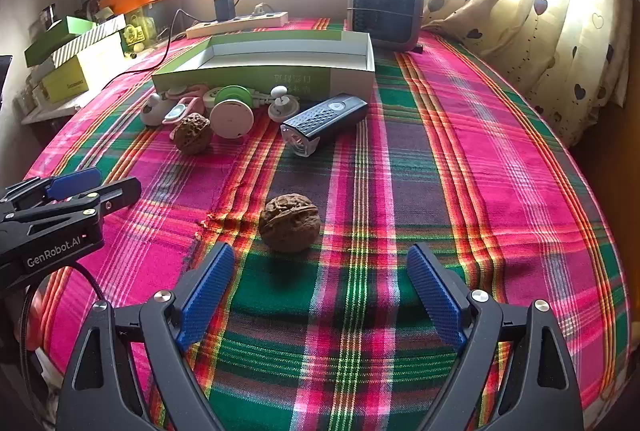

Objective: Organize objects
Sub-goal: 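Close the left tool on the rough walnut while the right tool grasps the smooth walnut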

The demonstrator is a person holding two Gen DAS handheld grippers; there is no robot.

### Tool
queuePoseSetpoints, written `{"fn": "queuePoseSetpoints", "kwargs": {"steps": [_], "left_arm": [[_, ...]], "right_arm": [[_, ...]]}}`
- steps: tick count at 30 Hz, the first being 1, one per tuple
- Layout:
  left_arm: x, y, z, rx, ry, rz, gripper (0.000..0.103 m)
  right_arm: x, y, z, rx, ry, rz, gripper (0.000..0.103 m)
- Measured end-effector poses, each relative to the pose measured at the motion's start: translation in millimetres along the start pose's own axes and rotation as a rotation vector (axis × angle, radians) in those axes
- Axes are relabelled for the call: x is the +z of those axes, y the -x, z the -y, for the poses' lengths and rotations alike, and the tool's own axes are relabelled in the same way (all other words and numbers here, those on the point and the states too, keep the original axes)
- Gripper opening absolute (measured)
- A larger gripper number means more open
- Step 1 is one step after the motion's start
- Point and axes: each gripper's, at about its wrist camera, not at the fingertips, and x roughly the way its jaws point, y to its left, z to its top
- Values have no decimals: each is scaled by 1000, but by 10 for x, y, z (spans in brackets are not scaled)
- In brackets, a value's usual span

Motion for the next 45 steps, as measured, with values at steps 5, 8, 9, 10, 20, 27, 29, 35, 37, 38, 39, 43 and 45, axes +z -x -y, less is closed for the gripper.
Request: {"fn": "queuePoseSetpoints", "kwargs": {"steps": [5, 8, 9, 10, 20, 27, 29, 35, 37, 38, 39, 43, 45], "left_arm": [[44, -34, -8, -63, -21, 3, 57], [85, -63, 9, -100, -42, 2, 57], [112, -74, 18, -126, -53, -1, 57], [135, -84, 26, -151, -59, -3, 57], [278, -188, 161, -231, -105, -10, 57], [379, -289, 220, -215, -113, -37, 57], [405, -300, 226, -221, -113, -36, 57], [451, -345, 257, -215, -120, -40, 51], [456, -349, 271, -215, -124, -39, 47], [464, -354, 273, -215, -124, -39, 46], [469, -356, 272, -216, -121, -37, 43], [475, -368, 278, -228, -121, -40, 37], [477, -368, 292, -234, -125, -41, 30]], "right_arm": [[24, -10, 9, 5, 4, -5, 88], [48, -25, 8, 12, 14, -6, 82], [64, -30, 3, 16, 20, -7, 79], [87, -39, -2, 22, 28, -9, 76], [160, -91, 37, 35, 30, -16, 63], [188, -108, 34, 52, 38, -15, 51], [194, -112, 31, 54, 43, -15, 49], [197, -119, 48, 55, 41, -9, 43], [196, -118, 47, 55, 40, -10, 41], [199, -119, 53, 56, 39, -10, 40], [201, -120, 54, 56, 39, -10, 39], [204, -118, 59, 60, 40, -7, 36], [206, -118, 68, 62, 40, -7, 35]]}}
